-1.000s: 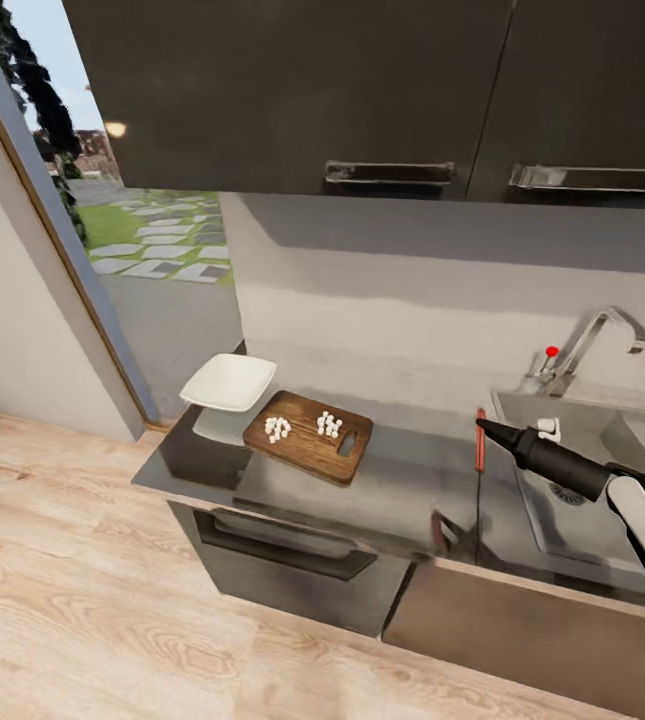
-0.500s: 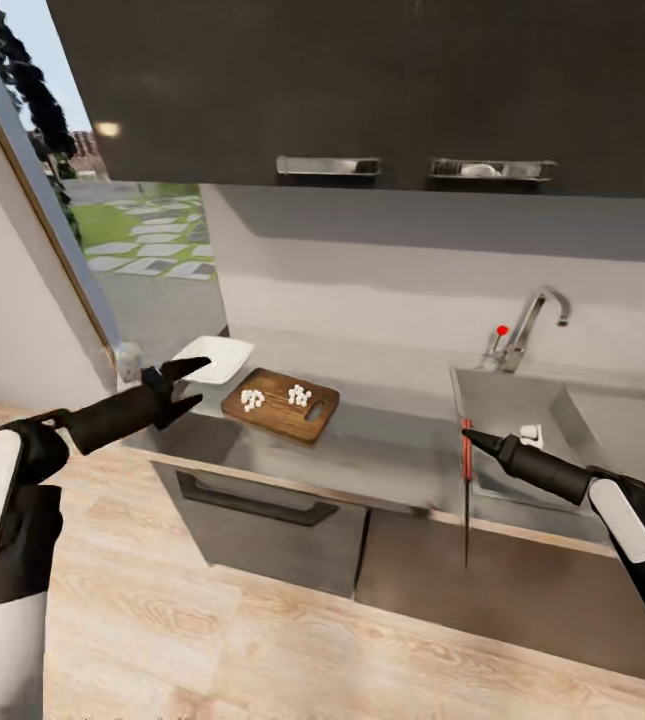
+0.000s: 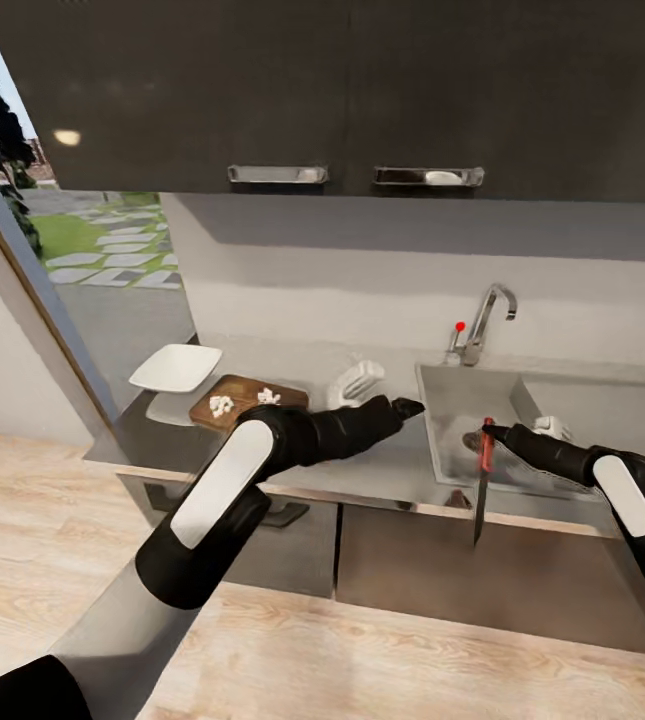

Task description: In the kitchen, take the Vidalia onion out of the sink, dice it on the chopping board with the paring knife, put the diced onion into the bowl on the countertop, then place both the paring knife and the chopping board into the sink.

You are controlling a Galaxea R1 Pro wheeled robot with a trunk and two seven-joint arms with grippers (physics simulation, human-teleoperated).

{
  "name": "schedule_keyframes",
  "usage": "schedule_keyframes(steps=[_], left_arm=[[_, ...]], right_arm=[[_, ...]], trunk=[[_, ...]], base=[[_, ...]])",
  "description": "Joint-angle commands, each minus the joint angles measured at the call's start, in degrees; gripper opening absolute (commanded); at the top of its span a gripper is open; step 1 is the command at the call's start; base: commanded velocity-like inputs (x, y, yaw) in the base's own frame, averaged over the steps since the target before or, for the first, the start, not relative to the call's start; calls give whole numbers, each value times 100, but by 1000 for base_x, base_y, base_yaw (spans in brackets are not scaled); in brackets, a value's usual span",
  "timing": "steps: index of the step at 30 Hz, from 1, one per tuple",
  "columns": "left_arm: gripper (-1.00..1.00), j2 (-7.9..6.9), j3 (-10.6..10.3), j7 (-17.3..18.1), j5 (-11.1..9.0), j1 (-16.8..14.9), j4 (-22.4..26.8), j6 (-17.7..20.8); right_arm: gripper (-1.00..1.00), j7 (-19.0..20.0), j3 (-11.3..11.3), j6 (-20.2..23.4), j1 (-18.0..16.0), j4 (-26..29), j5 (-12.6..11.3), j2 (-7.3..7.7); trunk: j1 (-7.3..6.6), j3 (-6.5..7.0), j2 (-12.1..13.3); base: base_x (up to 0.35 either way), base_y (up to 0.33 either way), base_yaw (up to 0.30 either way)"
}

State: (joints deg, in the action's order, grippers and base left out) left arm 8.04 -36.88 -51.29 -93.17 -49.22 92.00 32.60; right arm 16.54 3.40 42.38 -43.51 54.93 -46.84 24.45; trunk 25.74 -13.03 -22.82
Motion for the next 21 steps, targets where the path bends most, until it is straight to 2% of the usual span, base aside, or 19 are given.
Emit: schedule_keyframes(steps=[1, 3, 5, 8, 10, 13, 16, 21], left_arm=[[100, 5, -55, -54, -31, -4, 7, -29], [100, 6, -113, -60, -28, -2, 9, -69], [100, 10, -142, -63, -26, 0, 9, -85], [100, 8, -155, -65, -26, 0, 7, -93], [100, 9, -159, -65, -26, 0, 8, -95], [100, 8, -161, -65, -26, 0, 11, -96], [100, 6, -161, -65, -26, 0, 11, -96], [100, 6, -161, -47, -29, 4, 11, -96]], right_arm=[[-100, -87, 10, 25, -86, -23, 201, -21], [-100, -208, -3, -132, -195, -49, 621, -49], [-100, -265, -24, -556, -245, -186, 906, -64], [-100, -266, -84, -898, -449, -635, 1078, -69], [-100, -231, -238, -1010, -700, -1056, 1212, -67], [-100, -211, -516, -1051, -859, -1346, 1343, -69], [-100, -206, -625, -998, -1064, -1444, 1379, -71], [-100, -209, -825, -396, -1394, -1594, 1395, -74]], trunk=[[5, -8, -11], [5, -3, -11], [5, -2, -11], [5, 0, -11], [5, 0, -11], [5, 0, -11], [5, 0, -11], [5, 0, -11]], base=[[145, -130, -38], [201, -180, -20], [238, -212, -8], [253, -225, -4], [261, -232, -1], [263, -234, 0], [264, -235, 0], [264, -235, 0]])
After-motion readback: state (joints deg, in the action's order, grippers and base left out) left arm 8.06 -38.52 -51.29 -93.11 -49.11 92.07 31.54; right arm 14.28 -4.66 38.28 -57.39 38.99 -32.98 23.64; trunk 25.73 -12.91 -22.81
